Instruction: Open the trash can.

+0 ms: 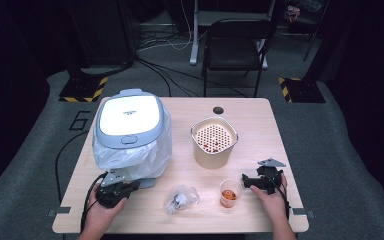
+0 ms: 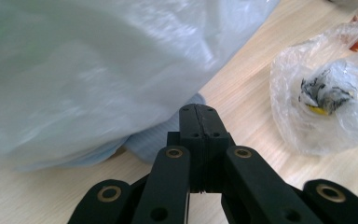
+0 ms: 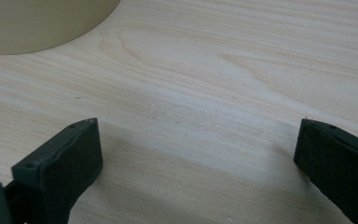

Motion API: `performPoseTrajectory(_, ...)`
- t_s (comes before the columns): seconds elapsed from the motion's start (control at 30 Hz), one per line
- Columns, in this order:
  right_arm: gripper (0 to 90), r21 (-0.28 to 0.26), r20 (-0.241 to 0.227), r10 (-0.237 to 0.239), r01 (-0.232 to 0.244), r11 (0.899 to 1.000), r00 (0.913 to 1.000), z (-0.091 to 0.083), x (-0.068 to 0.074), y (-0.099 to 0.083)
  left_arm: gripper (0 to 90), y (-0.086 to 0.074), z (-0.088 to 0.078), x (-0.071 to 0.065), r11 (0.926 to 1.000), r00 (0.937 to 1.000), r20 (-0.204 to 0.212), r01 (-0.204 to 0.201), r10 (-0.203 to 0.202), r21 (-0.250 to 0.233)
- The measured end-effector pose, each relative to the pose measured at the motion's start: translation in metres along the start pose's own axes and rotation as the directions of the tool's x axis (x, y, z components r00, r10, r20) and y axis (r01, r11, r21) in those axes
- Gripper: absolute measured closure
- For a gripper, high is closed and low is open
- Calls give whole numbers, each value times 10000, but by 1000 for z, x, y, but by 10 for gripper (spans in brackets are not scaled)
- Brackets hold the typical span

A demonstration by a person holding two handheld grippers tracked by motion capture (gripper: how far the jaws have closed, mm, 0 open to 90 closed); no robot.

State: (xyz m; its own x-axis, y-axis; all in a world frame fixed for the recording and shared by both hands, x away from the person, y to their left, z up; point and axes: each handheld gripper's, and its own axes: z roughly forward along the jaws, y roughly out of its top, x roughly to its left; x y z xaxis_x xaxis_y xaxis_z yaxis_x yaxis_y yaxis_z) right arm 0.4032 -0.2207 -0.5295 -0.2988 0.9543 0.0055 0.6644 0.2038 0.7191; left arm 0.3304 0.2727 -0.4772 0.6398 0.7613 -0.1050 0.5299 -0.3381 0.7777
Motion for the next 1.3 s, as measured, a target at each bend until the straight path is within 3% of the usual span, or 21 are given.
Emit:
performPoseTrajectory(0.13,4,-1,0,1,-1,10000,10000,0,0,0,900,1,8,-3,9998,9997,-215,137,-140,-157)
performPoseTrajectory(0.2,4,0,1,2,-2,10000,10000,0,0,0,900,1,12,-5,9975,9964,-477,701,-706,-118)
performPoseTrajectory(0.3,4,0,1,2,-2,10000,10000,0,0,0,900,0,17,-3,9989,9979,-446,456,-459,-71)
performPoseTrajectory(0.37,4,0,-1,0,0,10000,10000,0,0,0,900,-2,22,-4,9966,9953,-531,794,-804,-208)
performPoseTrajectory(0.4,4,-4,-2,-4,4,10000,10000,0,0,0,900,-3,23,-3,9973,9957,-571,714,-723,-169)
performPoseTrajectory(0.47,4,-2,-2,-2,2,10000,10000,0,0,0,900,-3,26,-4,9950,9923,-747,968,-984,-241)
performPoseTrajectory(0.67,4,-1,0,5,-5,10000,10000,0,0,0,900,-5,33,-4,9978,9927,-1010,649,-660,-136)
performPoseTrajectory(0.77,4,-3,-8,-15,15,10000,10000,0,0,0,900,-6,33,-3,9965,9920,-961,801,-821,-251)
performPoseTrajectory(0.9,4,-5,-14,-25,25,10000,10000,0,0,0,900,-7,35,-5,9972,9919,-1037,714,-732,-211)
performPoseTrajectory(1.0,4,-8,-16,-23,23,10000,10000,0,0,0,900,-8,37,-4,9993,9945,-989,331,-349,-200)
performPoseTrajectory(1.03,4,-3,-14,-20,20,10000,10000,0,0,0,900,-8,36,-3,9993,9950,-942,327,-344,-192)
performPoseTrajectory(1.1,4,-4,-14,-23,23,10000,10000,0,0,0,900,-8,36,-1,9972,9934,-879,719,-737,-226)
performPoseTrajectory(1.23,4,-9,-16,-21,21,10000,10000,0,0,0,900,-9,38,-2,9967,9920,-1011,721,-754,-359)
performPoseTrajectory(1.3,4,-8,-16,-16,16,10000,10000,0,0,0,900,-7,38,-1,9976,9928,-982,678,-686,-123)
